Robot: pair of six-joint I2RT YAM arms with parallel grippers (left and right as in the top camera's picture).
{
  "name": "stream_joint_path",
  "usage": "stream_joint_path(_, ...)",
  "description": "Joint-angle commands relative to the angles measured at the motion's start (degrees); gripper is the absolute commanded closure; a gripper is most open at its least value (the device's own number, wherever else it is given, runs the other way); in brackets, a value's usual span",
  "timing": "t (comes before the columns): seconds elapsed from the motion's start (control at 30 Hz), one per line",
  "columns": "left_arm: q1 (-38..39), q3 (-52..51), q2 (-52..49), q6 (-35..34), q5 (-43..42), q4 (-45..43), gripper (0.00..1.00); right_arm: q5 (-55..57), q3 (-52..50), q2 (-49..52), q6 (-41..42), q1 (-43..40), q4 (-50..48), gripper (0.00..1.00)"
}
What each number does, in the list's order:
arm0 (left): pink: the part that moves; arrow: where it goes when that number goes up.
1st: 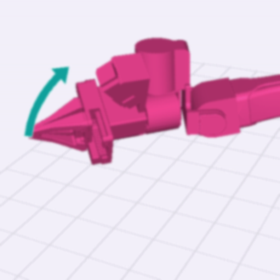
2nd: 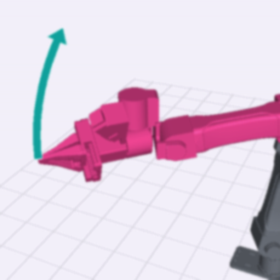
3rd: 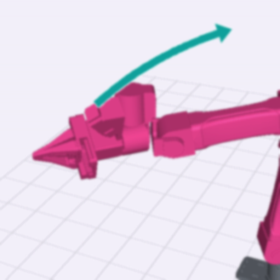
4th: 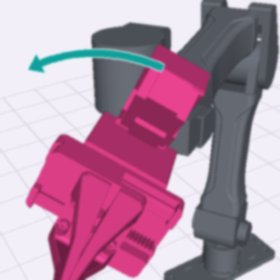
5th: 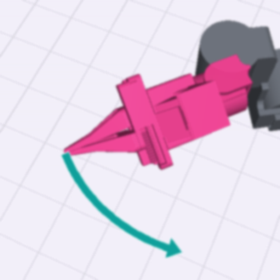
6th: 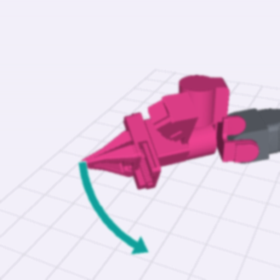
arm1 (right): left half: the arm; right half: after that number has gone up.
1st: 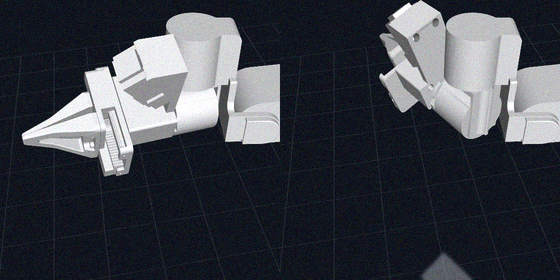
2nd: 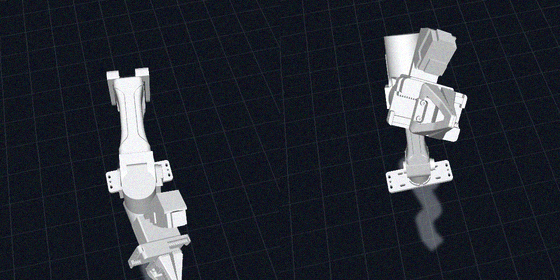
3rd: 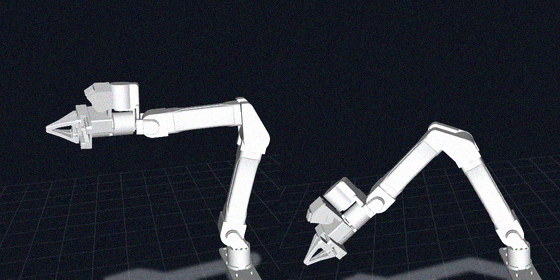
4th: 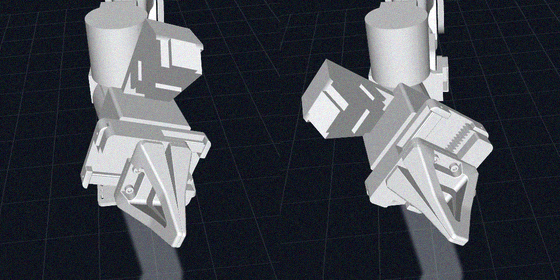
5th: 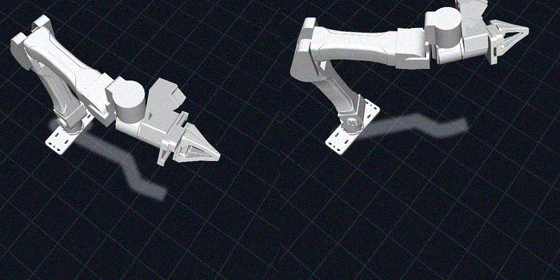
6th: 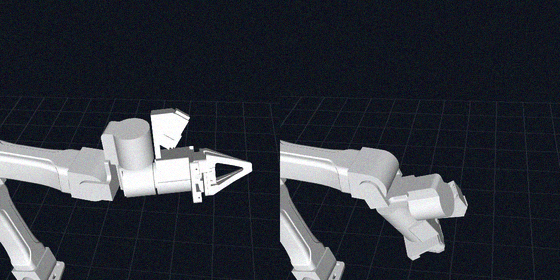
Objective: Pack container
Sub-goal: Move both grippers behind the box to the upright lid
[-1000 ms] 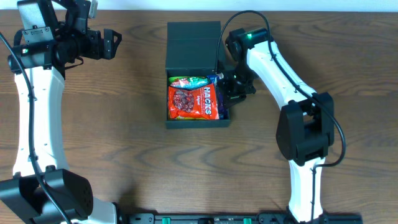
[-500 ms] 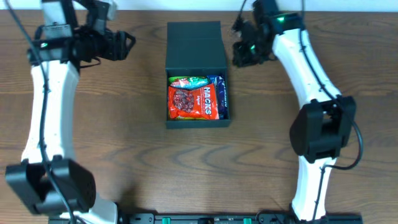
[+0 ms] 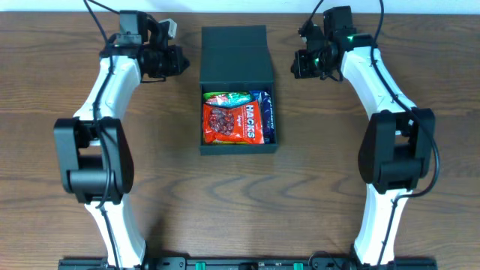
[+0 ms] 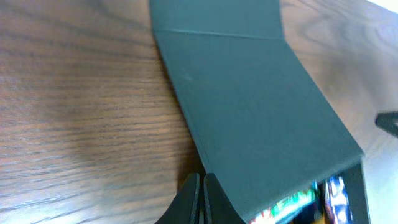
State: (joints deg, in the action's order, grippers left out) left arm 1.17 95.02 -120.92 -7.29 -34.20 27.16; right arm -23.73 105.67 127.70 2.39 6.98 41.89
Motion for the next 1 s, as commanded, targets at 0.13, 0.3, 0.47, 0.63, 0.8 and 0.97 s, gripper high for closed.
stream_joint_path(0.13,0.37,1.86,-6.62,-14.21,3.65,-1.95,0.94,-9.22,0.46,7.15,6.75,-1.42,-5.75,0.99)
stream_joint_path(0.3,0.39,5.62,-10.12,-17.00,4.04,-1.44,0.94,-11.47,1.05,9.42,8.13,-1.77,-8.79,0.99)
stream_joint_path(0.47,0.87,8.22,-13.20,-17.20,0.04,-1.46,0.94,-17.18,1.60,12.09,11.15,-1.66,-11.61,0.99)
stream_joint_path(0.63,1.88,8.22,-13.68,-17.20,-0.02,-1.77,0.94,-20.72,1.60,13.44,12.83,-1.16,-14.14,0.99)
stream_joint_path(0.8,3.15,8.22,-13.81,-17.16,-1.44,-2.23,0.94,-23.89,1.60,13.86,15.02,-0.20,-17.11,0.99)
stream_joint_path(0.97,3.37,8.22,-13.81,-17.16,-1.92,-2.21,0.94,-29.77,1.60,13.86,16.02,0.17,-20.92,0.99)
